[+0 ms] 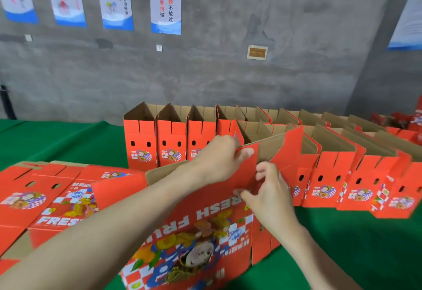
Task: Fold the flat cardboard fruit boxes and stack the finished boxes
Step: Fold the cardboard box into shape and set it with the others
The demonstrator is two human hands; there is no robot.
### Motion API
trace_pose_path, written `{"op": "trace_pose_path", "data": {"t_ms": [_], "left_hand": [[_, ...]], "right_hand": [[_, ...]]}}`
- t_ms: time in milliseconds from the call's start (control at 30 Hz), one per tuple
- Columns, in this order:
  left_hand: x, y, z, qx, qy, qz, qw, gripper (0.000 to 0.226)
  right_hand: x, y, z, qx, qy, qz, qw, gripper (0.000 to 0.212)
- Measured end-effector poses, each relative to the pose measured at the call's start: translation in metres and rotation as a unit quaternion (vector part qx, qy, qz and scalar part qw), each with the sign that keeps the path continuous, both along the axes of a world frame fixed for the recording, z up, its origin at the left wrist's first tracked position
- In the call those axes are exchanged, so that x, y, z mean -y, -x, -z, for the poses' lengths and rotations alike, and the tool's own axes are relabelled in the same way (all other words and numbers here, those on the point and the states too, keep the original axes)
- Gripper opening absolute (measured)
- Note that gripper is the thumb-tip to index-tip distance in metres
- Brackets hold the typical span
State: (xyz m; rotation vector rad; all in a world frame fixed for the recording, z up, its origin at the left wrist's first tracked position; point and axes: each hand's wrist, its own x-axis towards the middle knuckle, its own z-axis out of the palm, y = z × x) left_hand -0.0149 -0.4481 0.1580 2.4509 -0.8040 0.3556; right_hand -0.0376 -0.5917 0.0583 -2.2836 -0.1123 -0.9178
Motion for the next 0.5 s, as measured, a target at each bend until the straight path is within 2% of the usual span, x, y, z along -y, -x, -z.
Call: {"op": "trace_pose_path", "data": {"t_ms": [167, 300, 400, 500], "left_hand": [[0.001, -0.003, 0.009, -0.136, 0.043, -0.007, 0.990, 0.055], [-0.005, -0.016, 0.010, -0.184, 0.014, -0.015, 0.983, 0.045], [-0.010, -0.031, 0.008, -0.159, -0.071, -0.024, 0.984, 0.047], [-0.014, -0.043, 0.005, -0.133, -0.188, -0.001, 0.973, 0.027]], "right_hand": [[0.003, -0.002, 0.013, -0.024, -0.023, -0.017, 0.999, 0.059], [0.005, -0.003, 0.017, -0.048, -0.025, -0.026, 0.998, 0.054], [0.009, -0.005, 0.015, -0.082, -0.019, -0.055, 0.995, 0.052], [0.018, -0.005, 0.014, -0.116, -0.017, -0.089, 0.989, 0.043]]}}
